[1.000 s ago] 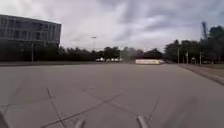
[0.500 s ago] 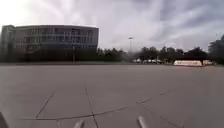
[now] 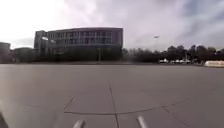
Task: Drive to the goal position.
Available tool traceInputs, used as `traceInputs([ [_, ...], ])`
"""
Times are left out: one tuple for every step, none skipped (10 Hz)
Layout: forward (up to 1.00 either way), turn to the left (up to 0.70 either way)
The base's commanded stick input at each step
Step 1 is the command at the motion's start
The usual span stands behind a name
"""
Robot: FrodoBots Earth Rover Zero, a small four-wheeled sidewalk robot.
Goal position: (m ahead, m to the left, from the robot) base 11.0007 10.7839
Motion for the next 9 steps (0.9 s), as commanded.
traceInputs([
  [0.0, 0.45],
  [0.0, 0.45],
  [0.0, 0.45],
  [0.0, 0.45],
  [0.0, 0.45],
  [0.0, 0.45],
  [1.0, 0.26],
  [1.0, 0.09],
  [1.0, 0.0],
])
